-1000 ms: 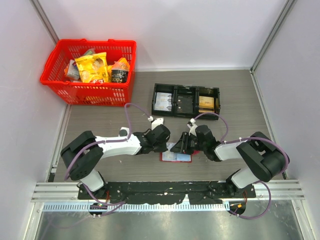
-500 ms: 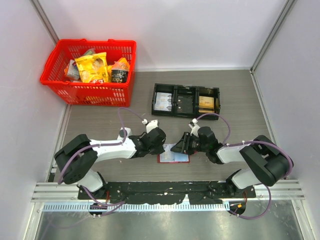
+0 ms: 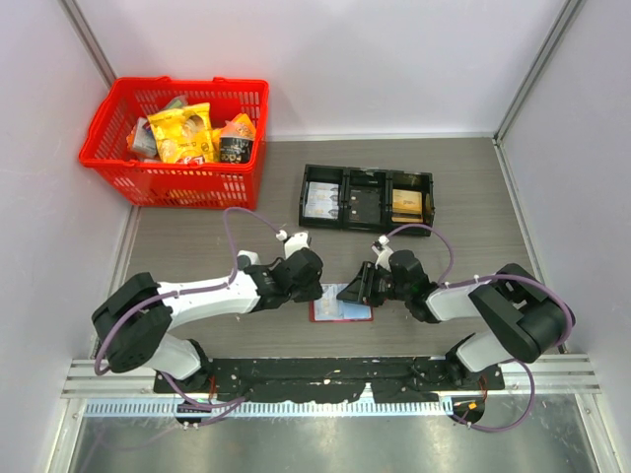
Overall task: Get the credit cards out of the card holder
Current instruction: Remove the credit card from the card holder.
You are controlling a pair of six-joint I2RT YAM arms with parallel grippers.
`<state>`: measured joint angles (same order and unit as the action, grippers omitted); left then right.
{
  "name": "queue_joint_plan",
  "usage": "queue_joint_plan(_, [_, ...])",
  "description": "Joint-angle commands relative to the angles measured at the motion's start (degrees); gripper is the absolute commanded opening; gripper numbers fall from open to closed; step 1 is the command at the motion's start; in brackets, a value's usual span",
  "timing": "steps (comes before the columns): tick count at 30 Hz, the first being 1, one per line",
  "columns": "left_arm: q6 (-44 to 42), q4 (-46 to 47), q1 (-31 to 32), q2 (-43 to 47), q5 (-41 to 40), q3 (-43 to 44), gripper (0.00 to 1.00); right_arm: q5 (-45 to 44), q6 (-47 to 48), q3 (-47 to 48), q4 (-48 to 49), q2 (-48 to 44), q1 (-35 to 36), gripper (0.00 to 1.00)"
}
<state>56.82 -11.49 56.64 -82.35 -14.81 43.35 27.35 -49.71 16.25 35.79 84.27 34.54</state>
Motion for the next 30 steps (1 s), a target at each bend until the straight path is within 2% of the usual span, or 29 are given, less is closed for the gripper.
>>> queue_joint_plan(1, [-1.88,-1.52,0.05,-1.93,-0.84,2.61,0.24,0.15,0.67,0.98,1.12,0.20,0.43,0.36])
queue_joint_plan(11, [-1.71,-2.23,0.14,-7.56,0.65,2.61,0.13,-0.81,1.11,2.64,-1.95,-0.51,0.96,0.43])
queue_joint_plan(22, [-0.22,-1.79,0.14,-8.80,2.24,1.47,0.01,-0.55,0.41,3.61,-0.46,1.60,2.46,0.43])
queue_joint_plan(30, [0.22,-1.79,0.22,-9.59,2.15,1.12,0.00,0.77,-1.44,3.09,0.33,-3.40,2.46,0.42])
